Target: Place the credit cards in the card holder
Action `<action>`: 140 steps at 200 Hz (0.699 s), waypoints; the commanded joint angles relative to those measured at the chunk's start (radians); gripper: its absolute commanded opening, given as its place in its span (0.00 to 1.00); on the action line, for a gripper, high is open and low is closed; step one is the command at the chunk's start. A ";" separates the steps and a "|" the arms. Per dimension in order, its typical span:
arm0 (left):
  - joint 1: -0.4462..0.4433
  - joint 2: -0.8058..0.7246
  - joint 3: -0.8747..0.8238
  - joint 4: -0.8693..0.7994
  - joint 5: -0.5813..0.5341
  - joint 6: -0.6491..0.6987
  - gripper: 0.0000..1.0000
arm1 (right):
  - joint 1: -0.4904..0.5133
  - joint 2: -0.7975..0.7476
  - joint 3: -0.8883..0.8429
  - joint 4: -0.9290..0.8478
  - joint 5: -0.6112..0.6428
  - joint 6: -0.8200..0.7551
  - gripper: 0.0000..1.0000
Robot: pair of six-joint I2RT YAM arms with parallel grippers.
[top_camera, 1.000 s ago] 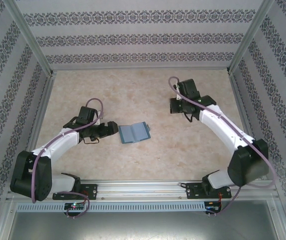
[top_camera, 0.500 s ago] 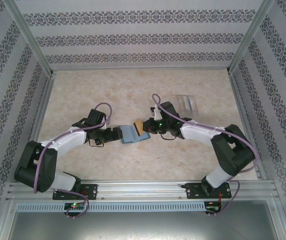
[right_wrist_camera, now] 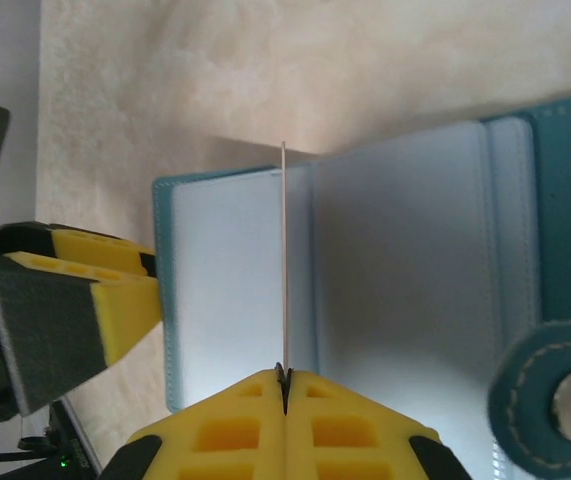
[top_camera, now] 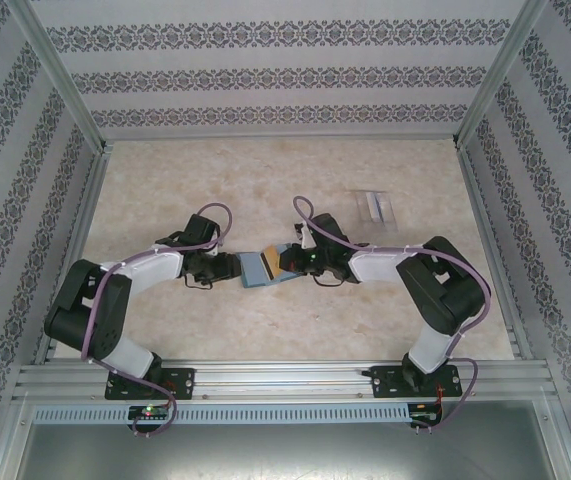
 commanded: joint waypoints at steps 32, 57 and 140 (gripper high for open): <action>-0.012 0.032 0.018 0.015 -0.004 0.018 0.51 | 0.020 0.006 -0.030 0.054 0.028 0.002 0.00; -0.012 0.051 0.016 0.020 0.001 0.014 0.49 | 0.026 0.007 -0.040 0.078 0.027 0.019 0.00; -0.014 0.076 0.012 0.007 0.002 0.036 0.46 | 0.064 0.053 -0.052 0.140 0.021 0.084 0.00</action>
